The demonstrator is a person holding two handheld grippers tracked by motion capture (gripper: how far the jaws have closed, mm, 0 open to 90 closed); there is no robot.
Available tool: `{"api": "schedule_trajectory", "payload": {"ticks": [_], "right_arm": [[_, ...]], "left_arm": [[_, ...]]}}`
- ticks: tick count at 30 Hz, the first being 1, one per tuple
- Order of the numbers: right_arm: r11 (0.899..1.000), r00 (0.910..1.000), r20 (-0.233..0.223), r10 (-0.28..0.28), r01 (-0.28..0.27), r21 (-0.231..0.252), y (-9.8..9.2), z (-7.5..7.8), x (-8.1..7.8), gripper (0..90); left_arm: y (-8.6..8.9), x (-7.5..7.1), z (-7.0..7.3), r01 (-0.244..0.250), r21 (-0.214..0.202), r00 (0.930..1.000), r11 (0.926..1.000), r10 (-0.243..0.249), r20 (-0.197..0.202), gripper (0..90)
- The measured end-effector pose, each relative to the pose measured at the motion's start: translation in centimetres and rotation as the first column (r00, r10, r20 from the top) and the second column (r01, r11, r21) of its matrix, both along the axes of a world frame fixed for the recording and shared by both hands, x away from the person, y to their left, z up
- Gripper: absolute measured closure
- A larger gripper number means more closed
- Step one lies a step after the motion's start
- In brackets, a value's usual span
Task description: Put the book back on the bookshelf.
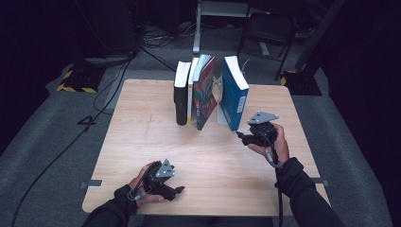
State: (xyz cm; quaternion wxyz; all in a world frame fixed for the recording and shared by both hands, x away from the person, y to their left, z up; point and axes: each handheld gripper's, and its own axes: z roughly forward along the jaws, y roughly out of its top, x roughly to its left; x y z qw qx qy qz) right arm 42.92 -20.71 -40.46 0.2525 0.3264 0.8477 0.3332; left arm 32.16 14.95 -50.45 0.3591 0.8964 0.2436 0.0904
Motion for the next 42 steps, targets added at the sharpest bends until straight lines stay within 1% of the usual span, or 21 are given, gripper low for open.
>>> {"api": "schedule_trajectory", "payload": {"ticks": [1, 4, 6, 8, 10, 11, 13, 15, 16, 22, 26, 28, 29, 31, 32, 33, 35, 37, 38, 42], "right_arm": [[1.000, 0.9999, -0.005, 0.011, -0.011, -0.006, -0.3, -0.1, -0.4, 33.9], [1.000, 0.9997, -0.012, 0.022, -0.022, -0.006, -0.6, -0.2, -0.8, 33.4], [0.999, 0.9995, -0.007, 0.032, -0.032, -0.023, -0.8, -0.3, -1.3, 32.3], [0.999, 0.9993, -0.009, 0.037, -0.037, -0.021, -1.1, -0.6, -1.7, 32.3], [0.998, 0.9986, -0.010, 0.051, -0.052, -0.038, -1.3, -0.9, -2.1, 31.8], [0.998, 0.9986, -0.010, 0.051, -0.052, -0.038, -1.3, -0.9, -2.1, 31.8], [0.996, 0.9974, -0.022, 0.069, -0.070, -0.055, -1.7, -1.1, -2.8, 32.1], [0.995, 0.9971, -0.013, 0.075, -0.076, -0.061, -1.9, -1.3, -3.1, 32.0], [0.995, 0.9968, -0.018, 0.077, -0.078, -0.061, -2.1, -1.3, -3.3, 32.0], [0.994, 0.9965, -0.018, 0.081, -0.082, -0.066, -3.2, -2.2, -4.4, 31.7], [0.993, 0.9949, -0.024, 0.098, -0.099, -0.064, -4.0, -3.0, -5.3, 31.6], [0.992, 0.9944, -0.024, 0.103, -0.105, -0.070, -4.2, -3.2, -5.4, 31.4], [0.991, 0.9937, -0.024, 0.110, -0.111, -0.079, -4.6, -3.6, -5.9, 31.1], [0.989, 0.9920, -0.029, 0.123, -0.125, -0.079, -4.9, -4.0, -6.2, 31.1], [0.988, 0.9914, -0.028, 0.128, -0.130, -0.089, -5.1, -4.2, -6.3, 31.0], [0.988, 0.9921, -0.021, 0.123, -0.125, -0.096, -5.2, -4.5, -6.5, 30.9], [0.987, 0.9915, -0.028, 0.127, -0.129, -0.090, -5.6, -4.7, -6.8, 30.8], [0.988, 0.9922, -0.024, 0.123, -0.124, -0.091, -5.7, -4.8, -6.8, 30.8], [0.988, 0.9917, -0.029, 0.125, -0.127, -0.090, -6.1, -5.1, -7.1, 30.6], [0.988, 0.9922, -0.029, 0.121, -0.124, -0.091, -6.4, -5.3, -7.4, 30.5]], "left_arm": [[0.0, 0.0, 0.0, 0.000, 0.000, 1.0000, 1.0000, 0.000, 0.000, 14.7], [0.0, 0.0, 0.0, -0.001, 0.000, 1.0000, 1.0000, 0.001, 0.000, 14.7], [0.0, 0.0, 0.0, -0.002, 0.000, 1.0000, 1.0000, 0.002, 0.000, 14.8], [0.0, 0.0, 0.0, -0.003, 0.000, 1.0000, 1.0000, 0.003, 0.000, 14.7], [0.0, 0.0, 0.0, -0.004, 0.000, 1.0000, 1.0000, 0.004, 0.000, 14.7], [0.0, 0.0, 0.0, -0.004, 0.000, 1.0000, 1.0000, 0.004, 0.000, 14.7], [0.0, 0.0, 0.0, -0.004, 0.000, 1.0000, 1.0000, 0.004, 0.000, 14.8], [0.0, 0.0, 0.0, -0.003, 0.000, 1.0000, 1.0000, 0.003, 0.000, 14.7], [0.0, 0.0, 0.0, -0.004, 0.000, 1.0000, 1.0000, 0.004, 0.000, 14.7], [0.0, 0.0, 0.0, -0.005, 0.000, 1.0000, 1.0000, 0.005, 0.000, 14.7], [0.0, 0.0, 0.0, -0.004, 0.000, 1.0000, 1.0000, 0.004, 0.000, 14.7], [0.0, 0.0, 0.0, -0.004, 0.000, 1.0000, 1.0000, 0.004, 0.000, 14.7], [0.0, 0.0, 0.0, -0.004, 0.000, 1.0000, 1.0000, 0.004, 0.000, 14.7], [0.0, 0.0, 0.0, -0.004, 0.000, 1.0000, 1.0000, 0.004, 0.000, 14.7], [0.0, 0.0, 0.0, -0.004, 0.000, 1.0000, 1.0000, 0.004, 0.000, 14.7], [0.0, 0.0, 0.0, -0.004, 0.000, 1.0000, 1.0000, 0.004, 0.000, 14.7], [0.0, -0.1, 0.0, -0.005, 0.001, 1.0000, 1.0000, 0.005, 0.000, 14.8], [0.0, -0.1, 0.0, -0.005, 0.001, 1.0000, 1.0000, 0.005, 0.000, 14.7], [0.1, -0.1, 0.0, -0.005, 0.001, 1.0000, 1.0000, 0.005, 0.001, 14.7], [0.1, -0.1, 0.0, -0.005, 0.001, 1.0000, 1.0000, 0.005, 0.001, 14.7]]}}
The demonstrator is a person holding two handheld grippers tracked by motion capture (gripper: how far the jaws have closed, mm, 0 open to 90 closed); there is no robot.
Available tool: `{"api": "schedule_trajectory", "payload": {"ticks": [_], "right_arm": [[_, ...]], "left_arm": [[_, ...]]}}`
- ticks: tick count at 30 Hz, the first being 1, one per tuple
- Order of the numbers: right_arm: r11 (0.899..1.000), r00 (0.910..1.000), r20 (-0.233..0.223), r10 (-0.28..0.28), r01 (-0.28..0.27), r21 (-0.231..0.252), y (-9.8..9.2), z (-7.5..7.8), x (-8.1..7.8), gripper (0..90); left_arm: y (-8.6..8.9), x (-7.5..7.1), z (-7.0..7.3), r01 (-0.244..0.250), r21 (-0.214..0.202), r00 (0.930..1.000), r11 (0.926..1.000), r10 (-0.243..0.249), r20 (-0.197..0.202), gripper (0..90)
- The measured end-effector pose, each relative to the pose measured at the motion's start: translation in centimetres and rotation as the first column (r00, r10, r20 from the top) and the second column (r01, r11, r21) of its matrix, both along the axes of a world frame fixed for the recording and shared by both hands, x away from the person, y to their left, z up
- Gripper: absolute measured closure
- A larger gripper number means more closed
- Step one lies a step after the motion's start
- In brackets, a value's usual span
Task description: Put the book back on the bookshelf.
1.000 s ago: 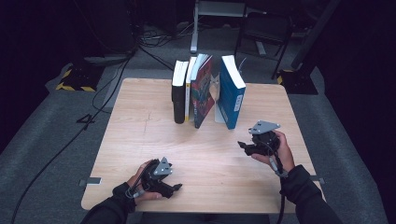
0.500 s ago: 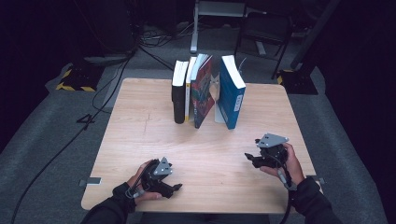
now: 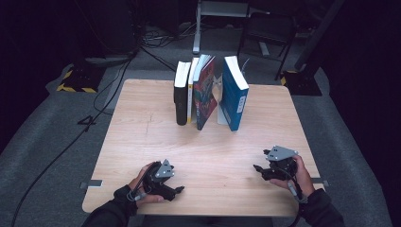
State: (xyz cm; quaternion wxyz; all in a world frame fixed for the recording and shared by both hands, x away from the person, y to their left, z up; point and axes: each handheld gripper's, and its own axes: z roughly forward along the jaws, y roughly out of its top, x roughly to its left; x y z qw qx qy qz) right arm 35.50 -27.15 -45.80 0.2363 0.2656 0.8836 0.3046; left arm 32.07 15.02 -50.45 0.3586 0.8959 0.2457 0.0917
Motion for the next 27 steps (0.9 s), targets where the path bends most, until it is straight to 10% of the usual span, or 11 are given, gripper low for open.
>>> {"api": "schedule_trajectory", "payload": {"ticks": [27], "right_arm": [[0.986, 0.9890, -0.093, -0.115, 0.125, 0.113, -8.6, -3.7, -3.7, 30.3]], "left_arm": [[0.0, 0.0, 0.0, 0.000, 0.000, 1.0000, 1.0000, 0.000, 0.000, 14.7]]}}
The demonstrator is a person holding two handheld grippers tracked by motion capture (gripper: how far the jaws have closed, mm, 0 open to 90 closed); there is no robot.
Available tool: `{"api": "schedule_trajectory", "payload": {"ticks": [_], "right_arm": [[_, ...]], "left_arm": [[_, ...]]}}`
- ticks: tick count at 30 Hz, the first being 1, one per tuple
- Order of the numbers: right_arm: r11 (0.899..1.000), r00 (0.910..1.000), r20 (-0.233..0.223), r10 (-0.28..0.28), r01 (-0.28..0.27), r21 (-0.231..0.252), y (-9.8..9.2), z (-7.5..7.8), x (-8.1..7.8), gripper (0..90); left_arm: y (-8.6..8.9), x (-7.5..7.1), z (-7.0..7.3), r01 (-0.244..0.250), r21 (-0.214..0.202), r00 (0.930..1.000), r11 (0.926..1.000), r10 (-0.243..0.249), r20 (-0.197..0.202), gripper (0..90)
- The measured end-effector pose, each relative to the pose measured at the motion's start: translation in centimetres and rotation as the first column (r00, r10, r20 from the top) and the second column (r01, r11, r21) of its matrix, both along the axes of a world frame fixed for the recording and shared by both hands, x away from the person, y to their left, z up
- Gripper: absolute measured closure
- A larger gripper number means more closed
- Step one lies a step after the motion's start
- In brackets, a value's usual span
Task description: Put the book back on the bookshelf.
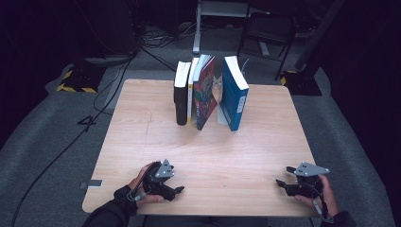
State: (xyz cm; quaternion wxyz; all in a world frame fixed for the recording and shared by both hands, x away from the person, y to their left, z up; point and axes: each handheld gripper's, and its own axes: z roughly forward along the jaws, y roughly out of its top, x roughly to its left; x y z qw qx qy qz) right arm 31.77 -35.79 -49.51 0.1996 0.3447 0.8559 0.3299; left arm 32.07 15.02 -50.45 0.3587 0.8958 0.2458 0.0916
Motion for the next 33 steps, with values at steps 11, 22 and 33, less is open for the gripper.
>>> {"api": "schedule_trajectory", "payload": {"ticks": [11, 22, 33], "right_arm": [[0.990, 0.9975, -0.035, -0.062, 0.066, 0.121, -2.0, -0.9, -1.0, 24.3], [0.990, 0.9969, -0.035, -0.070, 0.074, 0.119, -2.0, -0.9, -0.9, 23.7], [0.989, 0.9955, -0.034, -0.089, 0.092, 0.119, -2.0, -0.9, -0.8, 23.3]], "left_arm": [[0.0, 0.0, 0.0, 0.001, 0.000, 1.0000, 1.0000, -0.001, -0.001, 14.6], [0.0, -0.1, 0.0, -0.005, 0.002, 1.0000, 1.0000, 0.005, 0.002, 14.5], [0.0, 0.0, 0.0, -0.004, 0.000, 1.0000, 1.0000, 0.004, -0.002, 14.4]]}}
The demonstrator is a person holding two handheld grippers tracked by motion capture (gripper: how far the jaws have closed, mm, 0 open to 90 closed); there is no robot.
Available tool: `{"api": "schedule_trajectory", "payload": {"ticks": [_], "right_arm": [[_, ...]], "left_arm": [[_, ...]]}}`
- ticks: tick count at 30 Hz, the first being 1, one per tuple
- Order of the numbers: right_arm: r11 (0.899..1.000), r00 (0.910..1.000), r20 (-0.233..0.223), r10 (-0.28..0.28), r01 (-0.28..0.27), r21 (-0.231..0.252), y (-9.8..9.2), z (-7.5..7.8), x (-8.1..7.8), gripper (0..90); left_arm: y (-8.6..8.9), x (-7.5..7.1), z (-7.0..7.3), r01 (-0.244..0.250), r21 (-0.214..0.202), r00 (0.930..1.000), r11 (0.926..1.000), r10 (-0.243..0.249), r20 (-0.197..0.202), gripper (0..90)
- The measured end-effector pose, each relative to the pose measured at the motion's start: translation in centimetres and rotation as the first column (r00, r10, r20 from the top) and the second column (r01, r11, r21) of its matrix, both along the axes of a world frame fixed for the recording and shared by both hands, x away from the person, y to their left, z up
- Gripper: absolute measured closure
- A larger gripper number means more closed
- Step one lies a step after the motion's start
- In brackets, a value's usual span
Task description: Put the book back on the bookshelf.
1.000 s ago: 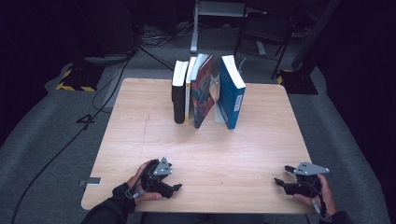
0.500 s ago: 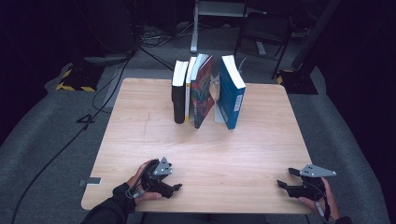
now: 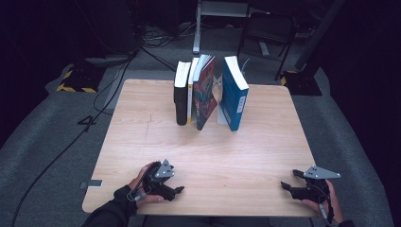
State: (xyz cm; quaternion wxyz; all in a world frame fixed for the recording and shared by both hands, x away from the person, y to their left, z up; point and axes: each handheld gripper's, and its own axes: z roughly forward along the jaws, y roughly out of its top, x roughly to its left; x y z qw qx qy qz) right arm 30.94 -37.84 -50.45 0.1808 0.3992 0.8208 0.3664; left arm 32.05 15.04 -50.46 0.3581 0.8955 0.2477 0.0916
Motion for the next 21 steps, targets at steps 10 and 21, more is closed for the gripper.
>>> {"api": "schedule_trajectory", "payload": {"ticks": [10, 21], "right_arm": [[1.000, 1.0000, -0.002, -0.007, 0.007, 0.002, 0.00, 0.00, 0.10, 23.4], [1.000, 1.0000, -0.002, -0.006, 0.006, 0.005, -0.03, 0.00, 0.15, 23.4]], "left_arm": [[-0.01, 0.05, 0.00, 0.002, 0.001, 1.0000, 1.0000, -0.002, 0.001, 14.4], [-0.01, 0.05, 0.00, 0.002, 0.001, 1.0000, 1.0000, -0.002, 0.001, 14.3]]}}
